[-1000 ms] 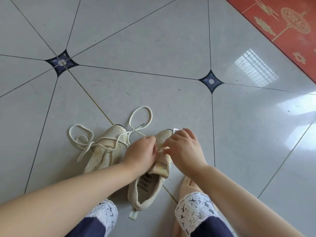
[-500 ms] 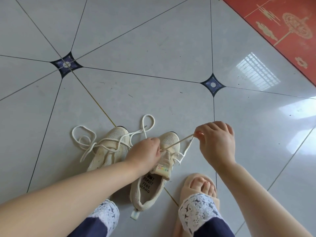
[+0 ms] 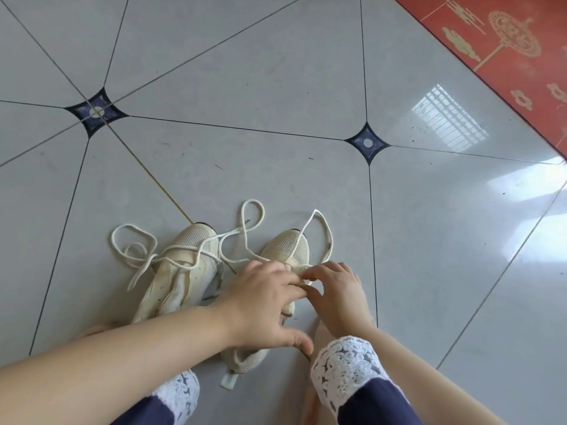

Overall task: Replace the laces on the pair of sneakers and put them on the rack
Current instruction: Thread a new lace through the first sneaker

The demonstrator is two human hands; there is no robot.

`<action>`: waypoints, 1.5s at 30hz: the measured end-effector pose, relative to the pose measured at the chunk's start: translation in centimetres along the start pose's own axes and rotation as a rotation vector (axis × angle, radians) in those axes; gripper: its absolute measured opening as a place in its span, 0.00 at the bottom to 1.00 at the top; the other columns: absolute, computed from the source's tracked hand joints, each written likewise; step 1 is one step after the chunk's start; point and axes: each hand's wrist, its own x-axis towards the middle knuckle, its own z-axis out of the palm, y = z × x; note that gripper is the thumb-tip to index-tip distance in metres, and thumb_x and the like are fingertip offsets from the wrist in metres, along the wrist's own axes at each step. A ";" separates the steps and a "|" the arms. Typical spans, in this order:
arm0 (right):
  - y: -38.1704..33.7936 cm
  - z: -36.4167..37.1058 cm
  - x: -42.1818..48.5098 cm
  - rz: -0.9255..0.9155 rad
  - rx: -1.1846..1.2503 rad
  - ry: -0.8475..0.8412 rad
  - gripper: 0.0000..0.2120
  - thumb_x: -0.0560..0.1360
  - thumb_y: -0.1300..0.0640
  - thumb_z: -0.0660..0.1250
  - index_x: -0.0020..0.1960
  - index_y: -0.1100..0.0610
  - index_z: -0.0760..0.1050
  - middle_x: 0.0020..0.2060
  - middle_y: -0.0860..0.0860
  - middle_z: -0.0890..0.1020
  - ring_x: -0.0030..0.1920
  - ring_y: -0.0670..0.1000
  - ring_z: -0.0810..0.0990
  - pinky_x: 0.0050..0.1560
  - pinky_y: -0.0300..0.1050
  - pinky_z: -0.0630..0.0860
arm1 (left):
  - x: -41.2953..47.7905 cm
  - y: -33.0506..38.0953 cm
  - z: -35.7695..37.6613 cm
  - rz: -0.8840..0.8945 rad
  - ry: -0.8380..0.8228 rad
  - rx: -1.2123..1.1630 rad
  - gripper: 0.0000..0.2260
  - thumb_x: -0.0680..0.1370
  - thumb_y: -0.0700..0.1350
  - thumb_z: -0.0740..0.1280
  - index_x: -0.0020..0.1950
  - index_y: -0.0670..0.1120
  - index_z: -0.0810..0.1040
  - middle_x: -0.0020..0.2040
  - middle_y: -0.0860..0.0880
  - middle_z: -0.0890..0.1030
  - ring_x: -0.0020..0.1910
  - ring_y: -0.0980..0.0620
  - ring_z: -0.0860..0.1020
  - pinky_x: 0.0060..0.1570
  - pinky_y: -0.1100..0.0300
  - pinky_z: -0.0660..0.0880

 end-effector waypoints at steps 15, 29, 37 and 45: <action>1.8 -4.1 1.0 -0.171 -0.358 0.272 0.11 0.59 0.69 0.73 0.33 0.55 0.76 0.31 0.50 0.78 0.33 0.56 0.77 0.37 0.48 0.72 | 0.1 -1.4 1.5 0.040 0.020 0.198 0.23 0.75 0.56 0.63 0.68 0.49 0.69 0.69 0.54 0.69 0.63 0.52 0.69 0.61 0.59 0.64; 1.6 -3.4 1.8 -0.012 0.004 0.156 0.02 0.73 0.60 0.68 0.45 0.56 0.78 0.44 0.50 0.80 0.50 0.53 0.74 0.48 0.43 0.66 | -0.1 -1.1 1.5 0.082 0.202 0.218 0.19 0.59 0.58 0.77 0.43 0.48 0.83 0.41 0.55 0.82 0.39 0.56 0.80 0.39 0.66 0.76; 0.0 0.1 1.8 -0.141 -0.114 0.037 0.12 0.74 0.45 0.65 0.52 0.51 0.75 0.48 0.46 0.81 0.53 0.50 0.75 0.53 0.39 0.60 | -0.3 -0.8 1.4 0.071 0.211 0.181 0.17 0.61 0.54 0.76 0.46 0.48 0.82 0.43 0.55 0.81 0.41 0.55 0.79 0.41 0.65 0.76; 0.3 -2.4 2.5 -0.147 -0.207 0.160 0.05 0.71 0.52 0.70 0.40 0.53 0.80 0.36 0.48 0.82 0.46 0.52 0.77 0.45 0.43 0.60 | -0.1 -0.7 1.1 0.130 0.243 0.217 0.11 0.59 0.45 0.78 0.39 0.45 0.83 0.40 0.52 0.83 0.37 0.53 0.80 0.38 0.64 0.78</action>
